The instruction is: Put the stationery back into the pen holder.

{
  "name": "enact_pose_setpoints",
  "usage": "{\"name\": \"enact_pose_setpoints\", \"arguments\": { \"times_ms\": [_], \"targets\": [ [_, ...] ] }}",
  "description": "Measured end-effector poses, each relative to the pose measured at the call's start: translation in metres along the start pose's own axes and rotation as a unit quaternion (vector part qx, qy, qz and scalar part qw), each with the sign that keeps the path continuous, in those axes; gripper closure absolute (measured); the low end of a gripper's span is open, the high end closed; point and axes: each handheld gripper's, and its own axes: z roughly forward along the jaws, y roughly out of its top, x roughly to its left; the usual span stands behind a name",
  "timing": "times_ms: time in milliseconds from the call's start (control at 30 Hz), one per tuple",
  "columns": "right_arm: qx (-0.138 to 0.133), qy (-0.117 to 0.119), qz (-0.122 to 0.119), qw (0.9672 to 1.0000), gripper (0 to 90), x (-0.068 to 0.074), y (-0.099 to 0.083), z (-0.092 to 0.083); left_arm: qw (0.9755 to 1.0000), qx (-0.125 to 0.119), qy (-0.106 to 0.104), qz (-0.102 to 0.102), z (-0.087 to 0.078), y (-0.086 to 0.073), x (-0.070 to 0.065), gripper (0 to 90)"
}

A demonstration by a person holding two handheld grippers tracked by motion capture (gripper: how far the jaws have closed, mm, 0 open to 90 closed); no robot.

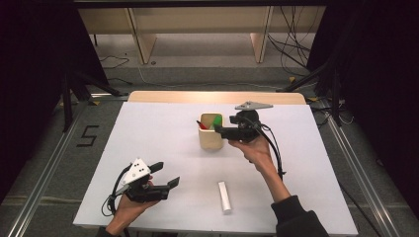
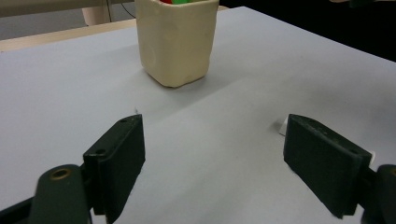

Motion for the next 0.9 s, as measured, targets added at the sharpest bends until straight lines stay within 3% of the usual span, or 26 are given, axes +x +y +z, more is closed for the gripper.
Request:
{"name": "enact_pose_setpoints", "arguments": {
  "times_ms": [233, 400, 700, 900],
  "targets": [
    [0.03, 0.035, -0.021, 0.9987, 28.7, 0.019, -0.032, -0.021, 1.0, 0.001, 0.001, 0.0, 0.0, 0.0, 0.0, 20.4],
    [0.042, 0.048, -0.019, 0.9978, 28.6, 0.027, -0.053, -0.03, 1.0, 0.002, 0.002, 0.0, 0.0, -0.001, 0.0, 20.4],
    [0.092, 0.046, -0.029, 0.9943, 26.9, 0.038, -0.073, -0.028, 1.0, 0.0, 0.001, 0.001, 0.0, 0.0, 0.0, 20.3],
    [0.111, 0.042, -0.032, 0.9925, 26.0, 0.045, -0.08, -0.029, 1.0, 0.0, 0.001, 0.001, 0.0, 0.0, -0.001, 20.4]
  ]
}}
